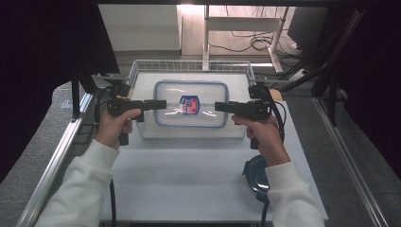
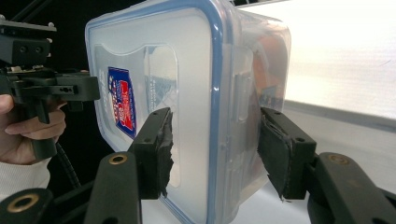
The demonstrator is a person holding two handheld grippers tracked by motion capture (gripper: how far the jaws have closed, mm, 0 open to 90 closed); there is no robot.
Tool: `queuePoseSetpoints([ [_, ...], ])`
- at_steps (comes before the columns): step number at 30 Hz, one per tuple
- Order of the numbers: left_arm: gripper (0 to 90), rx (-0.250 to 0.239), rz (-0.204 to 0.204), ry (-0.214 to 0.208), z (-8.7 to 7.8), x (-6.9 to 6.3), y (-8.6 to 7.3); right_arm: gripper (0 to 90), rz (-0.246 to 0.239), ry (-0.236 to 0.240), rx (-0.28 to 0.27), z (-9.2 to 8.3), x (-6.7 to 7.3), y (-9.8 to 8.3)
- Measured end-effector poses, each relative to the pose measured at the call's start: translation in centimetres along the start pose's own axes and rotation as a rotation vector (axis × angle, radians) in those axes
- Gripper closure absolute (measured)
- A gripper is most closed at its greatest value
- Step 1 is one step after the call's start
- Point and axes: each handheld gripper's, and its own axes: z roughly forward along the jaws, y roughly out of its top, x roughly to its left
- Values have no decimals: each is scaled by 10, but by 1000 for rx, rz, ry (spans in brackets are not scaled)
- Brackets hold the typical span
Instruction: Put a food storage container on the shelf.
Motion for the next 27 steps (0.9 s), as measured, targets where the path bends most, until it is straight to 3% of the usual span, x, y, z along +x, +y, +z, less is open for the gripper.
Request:
queuePoseSetpoints([
  [4, 438, 3, 19, 6, 2, -1, 14, 460, 6, 2, -10, 0, -4, 11],
  [16, 440, -8, -4, -20, 6, 11, 41, 459, -11, -18, 11, 7, -6, 49],
  [27, 441, 1, 2, -18, 11, 18, 59, 460, 4, -13, 10, 13, -13, 64],
])
